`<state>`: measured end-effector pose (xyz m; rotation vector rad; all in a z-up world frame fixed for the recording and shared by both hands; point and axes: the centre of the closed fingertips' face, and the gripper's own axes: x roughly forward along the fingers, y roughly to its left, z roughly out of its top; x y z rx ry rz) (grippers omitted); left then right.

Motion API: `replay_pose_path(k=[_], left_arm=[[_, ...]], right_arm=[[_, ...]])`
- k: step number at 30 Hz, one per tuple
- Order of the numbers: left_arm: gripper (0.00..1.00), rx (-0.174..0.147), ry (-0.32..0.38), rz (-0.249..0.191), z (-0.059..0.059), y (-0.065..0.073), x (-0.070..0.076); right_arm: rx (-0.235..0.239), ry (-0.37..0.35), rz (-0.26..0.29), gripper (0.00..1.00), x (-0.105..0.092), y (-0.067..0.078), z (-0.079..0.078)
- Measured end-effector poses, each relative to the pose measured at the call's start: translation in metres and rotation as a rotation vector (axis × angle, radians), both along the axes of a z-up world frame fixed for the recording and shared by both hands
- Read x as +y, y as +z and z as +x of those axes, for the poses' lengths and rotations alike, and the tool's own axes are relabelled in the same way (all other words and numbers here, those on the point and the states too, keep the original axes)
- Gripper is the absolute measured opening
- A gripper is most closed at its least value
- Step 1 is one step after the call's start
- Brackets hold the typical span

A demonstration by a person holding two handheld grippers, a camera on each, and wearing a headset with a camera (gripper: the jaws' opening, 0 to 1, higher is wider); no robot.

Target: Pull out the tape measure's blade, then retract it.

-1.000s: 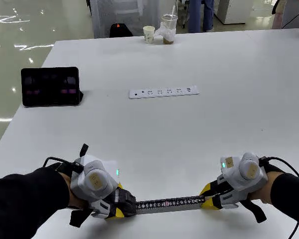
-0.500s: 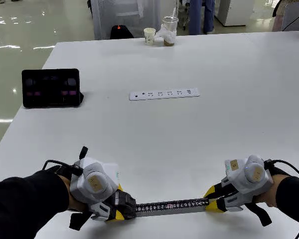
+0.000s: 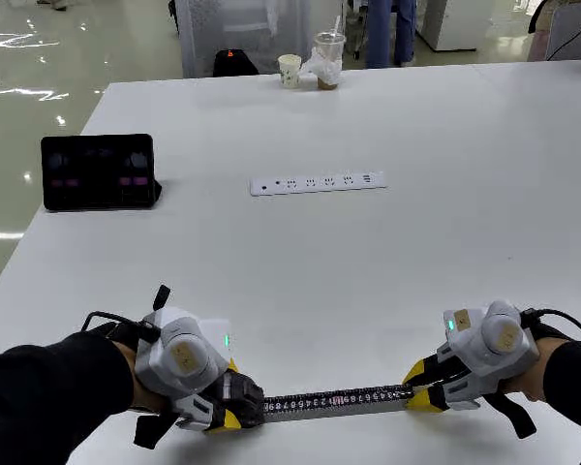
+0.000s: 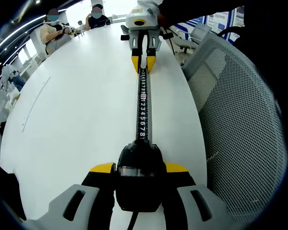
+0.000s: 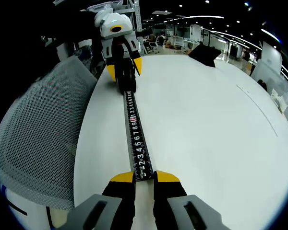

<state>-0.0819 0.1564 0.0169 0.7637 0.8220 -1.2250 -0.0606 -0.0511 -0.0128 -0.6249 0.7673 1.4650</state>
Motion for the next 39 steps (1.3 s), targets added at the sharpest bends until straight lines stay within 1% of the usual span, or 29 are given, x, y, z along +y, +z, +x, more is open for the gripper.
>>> replay_pose_path(k=[9,17,26,39], left_arm=[[0.32,0.000,0.001,0.000,0.000,0.000,0.000],[0.32,0.000,-0.002,0.001,0.000,0.000,0.000],[0.32,-0.001,-0.002,0.001,0.000,0.000,0.000],[0.32,-0.003,-0.003,0.004,0.000,0.000,0.001]], right_arm=[[-0.002,-0.001,-0.003,0.10,-0.003,0.001,-0.001],[0.000,-0.009,-0.008,0.10,-0.009,0.002,0.000],[-0.006,-0.015,-0.013,0.10,-0.017,0.000,0.004],[-0.007,-0.024,-0.017,0.10,-0.026,0.000,0.003]])
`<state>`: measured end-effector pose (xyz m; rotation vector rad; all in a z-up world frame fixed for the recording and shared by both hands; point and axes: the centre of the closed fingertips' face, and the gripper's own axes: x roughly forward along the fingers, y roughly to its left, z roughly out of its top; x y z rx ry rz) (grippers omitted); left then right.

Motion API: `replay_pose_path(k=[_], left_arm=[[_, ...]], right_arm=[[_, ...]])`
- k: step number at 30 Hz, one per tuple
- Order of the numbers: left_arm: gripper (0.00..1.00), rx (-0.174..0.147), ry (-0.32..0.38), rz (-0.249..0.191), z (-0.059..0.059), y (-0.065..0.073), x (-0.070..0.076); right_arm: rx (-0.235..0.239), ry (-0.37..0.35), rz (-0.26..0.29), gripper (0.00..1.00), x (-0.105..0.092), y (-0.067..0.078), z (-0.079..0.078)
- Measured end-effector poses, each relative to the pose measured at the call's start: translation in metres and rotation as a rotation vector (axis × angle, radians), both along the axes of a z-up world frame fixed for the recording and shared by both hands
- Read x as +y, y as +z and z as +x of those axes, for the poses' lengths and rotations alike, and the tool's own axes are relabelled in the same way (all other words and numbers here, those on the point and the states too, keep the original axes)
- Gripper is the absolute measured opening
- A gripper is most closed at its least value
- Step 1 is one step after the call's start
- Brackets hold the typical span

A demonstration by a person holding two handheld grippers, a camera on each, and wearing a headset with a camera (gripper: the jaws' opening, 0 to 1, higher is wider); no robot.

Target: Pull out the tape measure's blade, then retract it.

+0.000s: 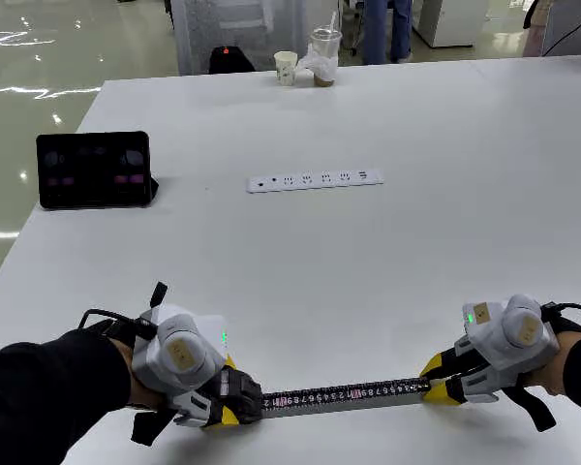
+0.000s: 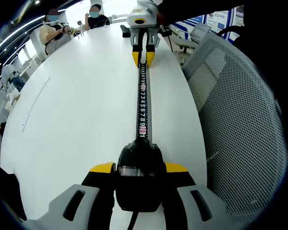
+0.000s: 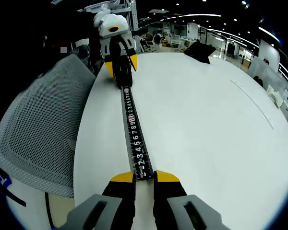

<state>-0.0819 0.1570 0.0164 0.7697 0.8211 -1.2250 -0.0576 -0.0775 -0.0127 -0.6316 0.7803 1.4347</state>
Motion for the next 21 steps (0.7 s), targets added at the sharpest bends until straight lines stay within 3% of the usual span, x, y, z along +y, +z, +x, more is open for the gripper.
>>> replay_pose_path(k=[21], left_arm=[[0.32,0.000,0.001,0.000,0.0001,0.0000,-0.0005]], right_arm=[[0.004,-0.004,-0.001,0.10,-0.0074,0.0015,0.0004]])
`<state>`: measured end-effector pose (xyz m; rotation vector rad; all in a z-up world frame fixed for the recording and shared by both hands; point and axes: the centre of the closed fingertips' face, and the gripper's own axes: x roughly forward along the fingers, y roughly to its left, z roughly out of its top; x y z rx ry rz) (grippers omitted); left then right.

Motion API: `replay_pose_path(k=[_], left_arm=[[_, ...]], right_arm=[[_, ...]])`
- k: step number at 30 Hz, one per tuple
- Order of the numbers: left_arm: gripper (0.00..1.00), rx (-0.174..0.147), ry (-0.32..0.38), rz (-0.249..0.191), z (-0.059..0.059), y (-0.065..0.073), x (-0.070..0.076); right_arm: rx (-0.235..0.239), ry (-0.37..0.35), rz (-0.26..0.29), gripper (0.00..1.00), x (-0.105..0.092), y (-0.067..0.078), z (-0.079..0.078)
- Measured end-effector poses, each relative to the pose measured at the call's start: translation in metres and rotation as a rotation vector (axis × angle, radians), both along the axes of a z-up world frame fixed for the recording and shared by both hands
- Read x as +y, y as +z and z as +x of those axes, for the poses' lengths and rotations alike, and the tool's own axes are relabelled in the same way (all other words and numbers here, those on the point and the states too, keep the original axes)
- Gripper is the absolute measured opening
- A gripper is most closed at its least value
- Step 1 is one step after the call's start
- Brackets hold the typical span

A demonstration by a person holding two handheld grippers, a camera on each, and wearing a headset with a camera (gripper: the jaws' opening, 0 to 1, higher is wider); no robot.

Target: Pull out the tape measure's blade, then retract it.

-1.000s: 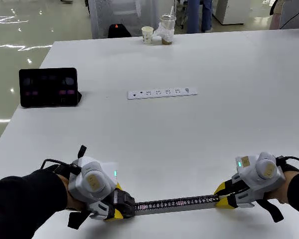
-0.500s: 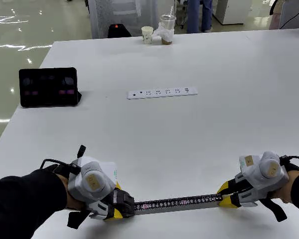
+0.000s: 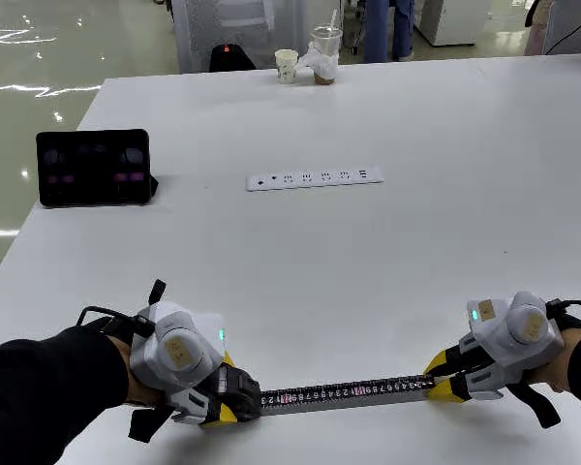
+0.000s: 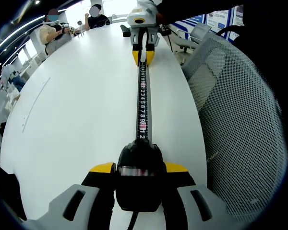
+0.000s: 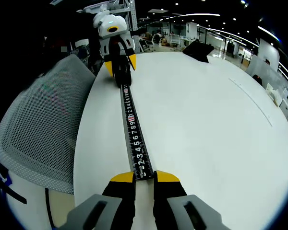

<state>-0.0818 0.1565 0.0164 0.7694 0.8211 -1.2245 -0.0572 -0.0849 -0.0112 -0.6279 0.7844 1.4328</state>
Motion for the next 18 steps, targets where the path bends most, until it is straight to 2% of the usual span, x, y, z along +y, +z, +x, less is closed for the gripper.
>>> replay_pose_path(k=[6,18], left_arm=[[0.32,0.000,0.000,-0.002,0.0001,-0.0002,-0.0003],[0.33,-0.023,-0.023,0.005,0.0001,-0.0003,0.0002]], right_arm=[[0.000,-0.007,-0.002,0.11,-0.0001,-0.0001,-0.0003],[0.010,-0.010,-0.018,0.12,0.0004,0.0000,-0.0015]])
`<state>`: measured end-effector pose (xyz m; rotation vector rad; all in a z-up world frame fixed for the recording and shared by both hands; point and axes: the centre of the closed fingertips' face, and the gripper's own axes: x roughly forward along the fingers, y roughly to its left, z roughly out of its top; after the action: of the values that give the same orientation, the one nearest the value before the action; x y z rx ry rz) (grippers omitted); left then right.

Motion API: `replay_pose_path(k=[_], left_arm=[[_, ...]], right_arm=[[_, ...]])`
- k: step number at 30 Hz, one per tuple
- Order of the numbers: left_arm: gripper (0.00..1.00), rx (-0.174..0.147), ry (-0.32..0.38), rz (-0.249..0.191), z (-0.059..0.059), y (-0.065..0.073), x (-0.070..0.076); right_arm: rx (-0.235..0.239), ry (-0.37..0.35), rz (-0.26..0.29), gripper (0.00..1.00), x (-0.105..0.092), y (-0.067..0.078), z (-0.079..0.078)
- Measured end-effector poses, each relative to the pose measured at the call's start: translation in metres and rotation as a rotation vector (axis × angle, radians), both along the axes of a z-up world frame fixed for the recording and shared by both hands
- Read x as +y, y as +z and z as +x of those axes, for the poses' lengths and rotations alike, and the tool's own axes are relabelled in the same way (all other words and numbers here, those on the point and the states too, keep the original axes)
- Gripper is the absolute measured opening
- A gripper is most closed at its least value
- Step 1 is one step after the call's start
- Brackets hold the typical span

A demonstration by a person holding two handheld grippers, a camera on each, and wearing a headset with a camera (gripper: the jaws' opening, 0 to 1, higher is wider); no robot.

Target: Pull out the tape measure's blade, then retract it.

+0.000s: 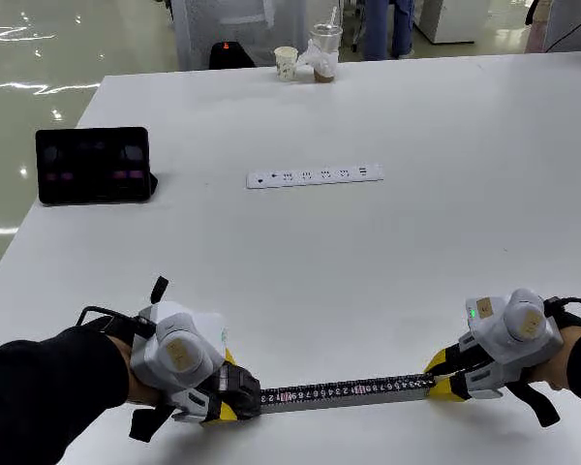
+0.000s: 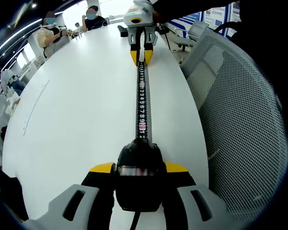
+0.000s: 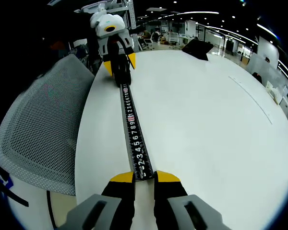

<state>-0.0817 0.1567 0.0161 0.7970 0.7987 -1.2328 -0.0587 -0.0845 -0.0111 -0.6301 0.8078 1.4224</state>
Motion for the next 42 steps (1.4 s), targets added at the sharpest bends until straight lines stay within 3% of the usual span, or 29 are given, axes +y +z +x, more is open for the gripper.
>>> replay_pose_path(k=[8,19,28,35,42], left_arm=[[0.33,0.031,0.023,-0.009,0.000,0.003,0.001],[0.33,0.028,0.024,0.017,-0.001,0.003,0.017],[0.33,0.028,0.069,0.010,0.000,0.007,0.026],[0.40,0.008,0.139,-0.020,0.005,0.011,0.036],[0.46,0.001,0.283,-0.094,0.005,0.016,0.052]], right_arm=[[-0.023,0.019,-0.039,0.12,0.001,-0.001,0.000],[-0.035,0.043,-0.078,0.13,0.001,-0.002,0.000],[-0.049,0.048,-0.086,0.15,0.002,0.001,0.000],[-0.061,-0.024,-0.061,0.20,0.002,0.008,0.004],[-0.052,-0.135,-0.017,0.25,-0.002,0.012,0.002]])
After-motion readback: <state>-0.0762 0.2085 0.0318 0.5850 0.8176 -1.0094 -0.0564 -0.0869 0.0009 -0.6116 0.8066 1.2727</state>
